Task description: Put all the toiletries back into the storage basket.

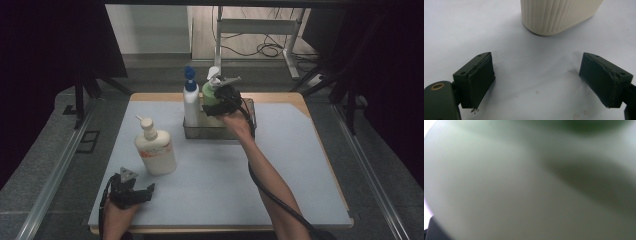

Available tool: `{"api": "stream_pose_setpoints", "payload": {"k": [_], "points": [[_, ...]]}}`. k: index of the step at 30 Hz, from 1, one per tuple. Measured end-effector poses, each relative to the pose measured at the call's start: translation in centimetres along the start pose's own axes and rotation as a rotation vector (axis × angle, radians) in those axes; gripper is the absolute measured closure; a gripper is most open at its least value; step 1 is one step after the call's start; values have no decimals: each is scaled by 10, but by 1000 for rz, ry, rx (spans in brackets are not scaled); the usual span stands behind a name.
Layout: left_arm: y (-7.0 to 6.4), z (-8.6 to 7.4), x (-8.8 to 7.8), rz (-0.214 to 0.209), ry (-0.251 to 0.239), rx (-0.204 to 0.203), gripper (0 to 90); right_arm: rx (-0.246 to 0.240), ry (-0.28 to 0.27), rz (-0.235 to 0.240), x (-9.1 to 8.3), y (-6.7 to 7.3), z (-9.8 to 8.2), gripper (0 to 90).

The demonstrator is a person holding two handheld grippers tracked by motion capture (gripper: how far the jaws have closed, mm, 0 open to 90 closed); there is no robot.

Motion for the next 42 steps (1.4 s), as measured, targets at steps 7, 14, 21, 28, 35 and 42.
{"api": "stream_pose_setpoints", "payload": {"k": [7,14,21,28,35,42], "points": [[0,0,0,0,-1,0,121,-1,20,7,6,2,-5,119],[0,0,0,0,-1,0,121,-2,40,12,12,3,-12,120],[0,0,0,0,2,2,121,0,56,13,17,3,-17,120],[0,0,0,0,2,2,121,3,74,7,21,2,-23,119],[0,0,0,0,2,2,121,21,94,10,23,1,-24,118],[0,0,0,1,2,2,121,38,101,23,23,-2,-25,115]]}}
Point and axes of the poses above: each handheld gripper's, and its own axes: x roughly forward along the jaws, z roughly out of its top, y roughly to its left, the point moved 5 cm from there along x, roughly forward along the jaws, and after that the axes turned 9 degrees about -z, right-handed, at the moved point
